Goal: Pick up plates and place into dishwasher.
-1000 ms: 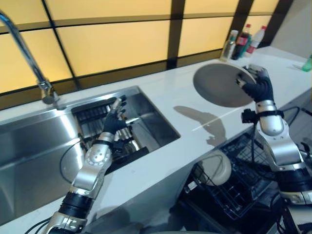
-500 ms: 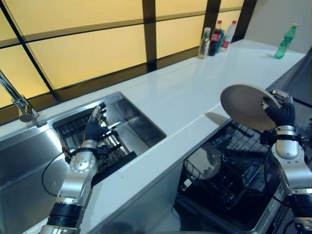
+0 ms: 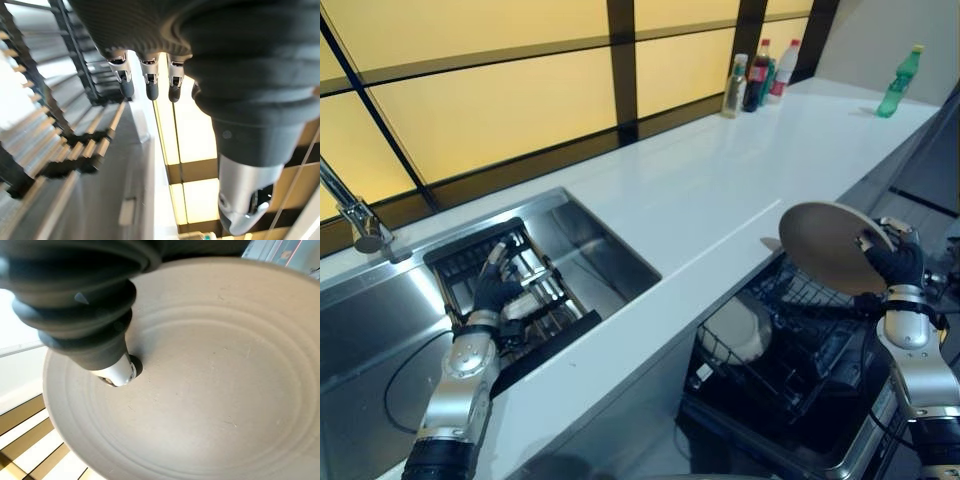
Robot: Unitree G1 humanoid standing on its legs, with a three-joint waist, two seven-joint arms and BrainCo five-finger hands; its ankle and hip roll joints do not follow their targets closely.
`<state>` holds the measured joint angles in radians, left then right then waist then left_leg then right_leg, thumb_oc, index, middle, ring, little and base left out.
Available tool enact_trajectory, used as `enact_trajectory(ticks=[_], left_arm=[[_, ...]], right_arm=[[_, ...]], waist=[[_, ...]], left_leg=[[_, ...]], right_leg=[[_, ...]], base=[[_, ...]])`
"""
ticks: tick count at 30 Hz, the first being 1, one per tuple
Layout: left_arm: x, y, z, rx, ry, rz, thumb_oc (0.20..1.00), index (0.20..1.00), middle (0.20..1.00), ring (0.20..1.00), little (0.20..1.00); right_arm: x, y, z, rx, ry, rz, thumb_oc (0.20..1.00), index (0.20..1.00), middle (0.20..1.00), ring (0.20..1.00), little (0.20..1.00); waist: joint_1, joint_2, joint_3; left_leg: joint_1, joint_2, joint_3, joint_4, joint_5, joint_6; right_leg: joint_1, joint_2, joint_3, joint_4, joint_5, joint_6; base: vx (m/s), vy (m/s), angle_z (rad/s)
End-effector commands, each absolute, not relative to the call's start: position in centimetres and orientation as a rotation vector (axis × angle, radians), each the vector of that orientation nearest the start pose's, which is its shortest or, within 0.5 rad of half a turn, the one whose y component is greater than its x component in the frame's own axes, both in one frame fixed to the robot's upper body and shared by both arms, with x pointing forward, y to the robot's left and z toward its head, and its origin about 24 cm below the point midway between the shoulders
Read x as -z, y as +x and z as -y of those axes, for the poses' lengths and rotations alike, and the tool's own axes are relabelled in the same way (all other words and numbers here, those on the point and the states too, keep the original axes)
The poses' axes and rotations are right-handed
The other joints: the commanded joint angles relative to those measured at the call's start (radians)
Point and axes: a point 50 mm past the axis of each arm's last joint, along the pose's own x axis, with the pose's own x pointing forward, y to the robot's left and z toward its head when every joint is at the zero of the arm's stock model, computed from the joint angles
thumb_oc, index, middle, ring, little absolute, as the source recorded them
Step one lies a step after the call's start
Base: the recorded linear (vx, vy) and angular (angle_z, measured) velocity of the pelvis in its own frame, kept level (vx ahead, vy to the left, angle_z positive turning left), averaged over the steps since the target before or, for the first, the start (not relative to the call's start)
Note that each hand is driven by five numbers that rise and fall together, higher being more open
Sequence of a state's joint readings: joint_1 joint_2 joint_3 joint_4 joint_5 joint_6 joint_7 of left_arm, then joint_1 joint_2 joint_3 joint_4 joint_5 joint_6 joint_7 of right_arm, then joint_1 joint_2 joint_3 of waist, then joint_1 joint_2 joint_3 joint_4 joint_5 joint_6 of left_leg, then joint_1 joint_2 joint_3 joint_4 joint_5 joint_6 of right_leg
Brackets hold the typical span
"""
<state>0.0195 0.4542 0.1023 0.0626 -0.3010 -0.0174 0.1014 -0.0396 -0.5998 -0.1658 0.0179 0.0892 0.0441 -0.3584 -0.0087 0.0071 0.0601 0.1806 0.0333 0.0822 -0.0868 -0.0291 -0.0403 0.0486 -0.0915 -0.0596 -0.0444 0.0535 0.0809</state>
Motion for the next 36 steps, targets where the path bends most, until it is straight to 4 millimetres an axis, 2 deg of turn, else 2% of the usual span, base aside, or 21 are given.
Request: enact_trajectory(ticks=[1,9,15,19,24,31,36], left_arm=[[-9.1,25.0,-28.8,-0.240,0.209,0.117,1.000,1.000,1.000,1.000,1.000],[-8.5,24.1,-29.3,-0.267,0.214,0.066,1.000,1.000,1.000,1.000,1.000],[-8.2,23.8,-29.5,-0.289,0.221,0.054,1.000,1.000,1.000,1.000,1.000],[-8.6,24.5,-29.1,-0.296,0.210,0.088,1.000,1.000,1.000,1.000,1.000],[-10.4,25.6,-28.6,-0.325,0.188,0.181,1.000,1.000,1.000,1.000,1.000],[-11.9,26.3,-28.3,-0.362,0.166,0.262,1.000,1.000,1.000,1.000,1.000],[-12.2,26.6,-28.0,-0.376,0.150,0.282,1.000,1.000,1.000,1.000,1.000]], right_arm=[[-14.6,24.9,32.8,0.650,-0.490,0.292,0.200,0.200,0.200,0.200,0.200],[-14.3,23.9,34.6,0.836,-0.544,0.272,0.200,0.200,0.200,0.200,0.200],[-14.6,23.4,35.3,0.959,-0.574,0.314,0.200,0.200,0.200,0.200,0.200],[-16.4,24.0,35.5,1.031,-0.605,0.392,0.200,0.200,0.200,0.200,0.200],[-18.9,25.6,35.2,1.074,-0.644,0.476,0.200,0.200,0.200,0.200,0.200],[-19.5,27.2,34.5,1.025,-0.701,0.490,0.200,0.200,0.200,0.200,0.200],[-20.6,27.6,34.6,1.018,-0.744,0.527,0.200,0.200,0.200,0.200,0.200]], waist=[[0.027,-0.034,-0.004],[0.050,-0.034,-0.001],[0.054,-0.020,0.041],[0.053,0.008,0.095],[0.041,0.032,0.196],[0.022,0.063,0.286],[0.010,0.081,0.318]], left_leg=[[-0.101,-0.078,0.000,0.134,-0.118,0.086],[-0.111,-0.055,-0.008,0.156,-0.121,0.066],[-0.149,-0.032,-0.016,0.199,-0.115,0.050],[-0.229,-0.027,-0.032,0.248,-0.101,0.038],[-0.371,-0.030,-0.047,0.328,-0.083,0.029],[-0.480,-0.031,-0.060,0.362,-0.052,0.022],[-0.510,-0.031,-0.053,0.366,-0.042,0.017]], right_leg=[[-0.045,-0.040,-0.021,0.074,-0.039,0.061],[-0.006,-0.013,-0.042,0.050,-0.076,0.042],[-0.012,0.000,-0.045,0.066,-0.092,0.023],[-0.071,0.006,-0.043,0.105,-0.102,0.010],[-0.186,0.006,-0.043,0.166,-0.100,-0.004],[-0.285,0.005,-0.042,0.207,-0.095,-0.019],[-0.320,-0.002,-0.034,0.218,-0.093,-0.023]], base=[[0.08,-0.223,-0.01],[0.12,-0.184,0.01],[0.05,-0.152,0.03],[-0.12,-0.083,0.02],[-0.23,-0.069,0.03],[-0.14,-0.009,-0.02],[-0.05,0.032,-0.05]])
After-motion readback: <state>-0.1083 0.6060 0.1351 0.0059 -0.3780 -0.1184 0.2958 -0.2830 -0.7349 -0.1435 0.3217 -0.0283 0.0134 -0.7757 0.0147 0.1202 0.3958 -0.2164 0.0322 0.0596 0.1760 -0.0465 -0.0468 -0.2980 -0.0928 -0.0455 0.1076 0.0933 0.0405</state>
